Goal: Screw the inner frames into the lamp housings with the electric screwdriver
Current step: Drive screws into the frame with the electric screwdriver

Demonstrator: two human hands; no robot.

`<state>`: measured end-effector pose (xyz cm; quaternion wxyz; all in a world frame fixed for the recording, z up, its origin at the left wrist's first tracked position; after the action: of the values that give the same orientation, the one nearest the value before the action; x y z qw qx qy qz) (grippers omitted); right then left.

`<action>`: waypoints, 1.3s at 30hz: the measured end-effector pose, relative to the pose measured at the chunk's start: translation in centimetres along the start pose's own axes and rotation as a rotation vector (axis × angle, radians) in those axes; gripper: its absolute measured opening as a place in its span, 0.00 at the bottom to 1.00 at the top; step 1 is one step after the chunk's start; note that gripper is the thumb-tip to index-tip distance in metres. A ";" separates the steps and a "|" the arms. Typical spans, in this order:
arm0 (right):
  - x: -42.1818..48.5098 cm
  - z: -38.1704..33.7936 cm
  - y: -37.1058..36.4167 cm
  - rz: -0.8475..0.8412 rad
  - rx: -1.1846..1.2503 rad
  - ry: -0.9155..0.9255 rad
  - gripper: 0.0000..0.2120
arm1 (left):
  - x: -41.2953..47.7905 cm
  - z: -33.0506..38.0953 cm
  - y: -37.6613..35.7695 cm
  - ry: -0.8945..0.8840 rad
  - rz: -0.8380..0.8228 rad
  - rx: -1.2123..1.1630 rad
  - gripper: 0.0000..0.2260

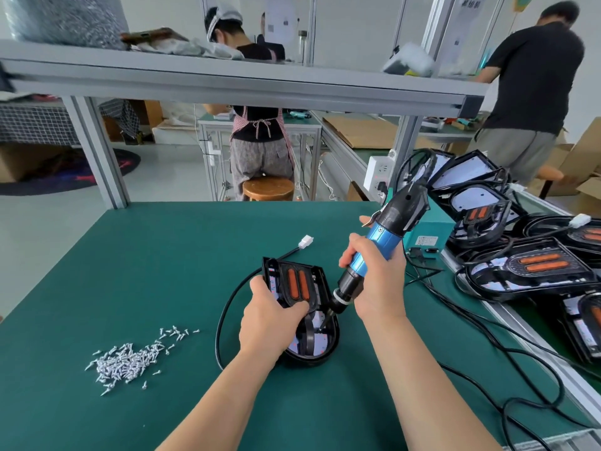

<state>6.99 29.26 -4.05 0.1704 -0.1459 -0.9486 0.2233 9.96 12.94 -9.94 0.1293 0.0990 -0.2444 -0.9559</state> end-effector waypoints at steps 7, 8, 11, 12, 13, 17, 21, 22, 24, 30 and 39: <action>2.2 -3.7 0.5 0.039 0.324 0.037 0.08 | -0.6 0.5 0.6 0.022 -0.003 0.001 0.21; 2.3 -3.5 0.8 0.058 0.393 0.000 0.06 | -0.7 0.4 0.6 0.025 -0.003 0.001 0.21; 2.1 -1.2 2.0 0.195 0.545 -0.182 0.07 | -0.8 0.4 0.6 0.030 -0.005 0.009 0.21; 2.0 -0.2 2.2 0.243 0.569 -0.237 0.09 | -0.7 0.5 0.6 0.032 -0.005 0.016 0.21; 1.8 0.7 2.4 0.279 0.579 -0.283 0.10 | -0.7 0.5 0.6 0.033 -0.006 0.019 0.21; 1.1 3.5 2.8 0.308 0.640 -0.394 0.07 | -0.6 0.4 0.6 0.033 -0.009 -0.009 0.21; 1.1 5.5 3.5 0.312 0.727 -0.459 0.07 | -0.7 0.8 0.7 0.036 -0.009 -0.014 0.21; 1.0 5.9 3.6 0.314 0.730 -0.481 0.07 | -0.6 0.8 0.7 0.035 -0.010 0.000 0.21; 0.9 6.6 3.6 0.313 0.715 -0.513 0.08 | -0.5 0.7 0.9 0.026 -0.021 0.038 0.22; 1.4 7.2 3.4 0.258 0.724 -0.545 0.10 | -0.1 0.0 4.5 -0.135 0.133 0.330 0.20; 1.3 7.8 3.3 0.254 0.741 -0.557 0.09 | 1.8 -5.4 12.1 -0.007 0.053 0.839 0.06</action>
<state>3.49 29.64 -11.88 -0.0785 -0.1248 -0.7894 0.5959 12.02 -0.23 -8.91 0.1013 0.1337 -0.6154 -0.7702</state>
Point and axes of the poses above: each hand's wrist, its own x-axis towards the middle knuckle, its own y-axis out of the back of the hand, z = x × y, the point moved 3 cm from there along x, towards the middle knuckle, and after that the axes turned 1 degree about x, right-handed, at the moved point
